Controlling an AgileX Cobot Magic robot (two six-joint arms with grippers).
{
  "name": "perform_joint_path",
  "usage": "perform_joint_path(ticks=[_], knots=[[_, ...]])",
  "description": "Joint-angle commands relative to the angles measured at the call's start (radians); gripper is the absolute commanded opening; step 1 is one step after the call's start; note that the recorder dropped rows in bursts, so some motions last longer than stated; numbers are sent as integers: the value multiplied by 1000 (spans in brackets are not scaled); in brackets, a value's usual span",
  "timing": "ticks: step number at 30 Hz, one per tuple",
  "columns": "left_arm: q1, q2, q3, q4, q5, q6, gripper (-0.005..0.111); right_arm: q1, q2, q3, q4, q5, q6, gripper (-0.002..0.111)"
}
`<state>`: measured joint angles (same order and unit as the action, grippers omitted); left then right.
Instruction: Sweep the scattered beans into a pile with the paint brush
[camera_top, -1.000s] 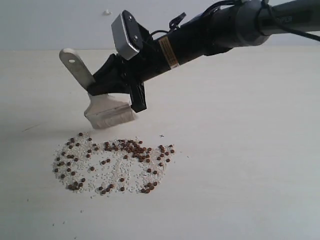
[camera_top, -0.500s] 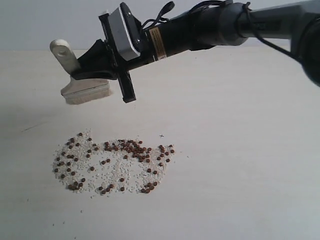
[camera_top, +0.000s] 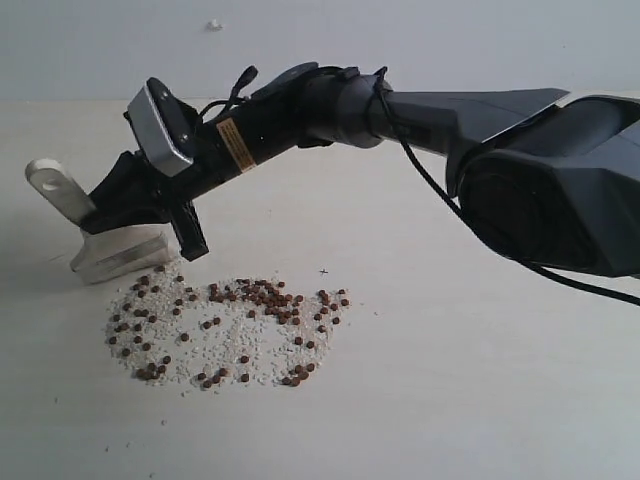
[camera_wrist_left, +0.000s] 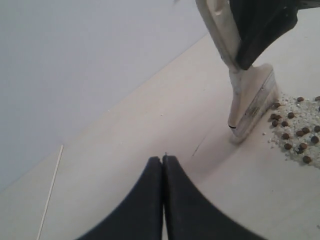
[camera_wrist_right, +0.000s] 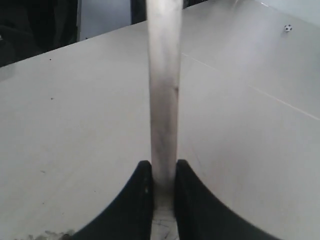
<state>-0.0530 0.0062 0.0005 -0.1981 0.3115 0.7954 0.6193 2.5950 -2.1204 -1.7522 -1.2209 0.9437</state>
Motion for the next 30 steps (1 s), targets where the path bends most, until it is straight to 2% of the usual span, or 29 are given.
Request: perform_joint_path(ticks=[1,13,23,28,30], knots=[[3,-6,0,1,-4,-9,0,-6,-1,-12,8,0,117,0],[3,-6,0,1,-4,-9,0,-74,-7,-12,8,0,706,0],[3,-6,0,1,-4,-9,0,-79,-211,-12,8,0,691,0],[3,-6,0,1,-4,-9,0,-57,-301,-10,8,295,1009,0],[3,-6,0,1,-4,-9,0,-35,-315,-10,8,383,1065,0]])
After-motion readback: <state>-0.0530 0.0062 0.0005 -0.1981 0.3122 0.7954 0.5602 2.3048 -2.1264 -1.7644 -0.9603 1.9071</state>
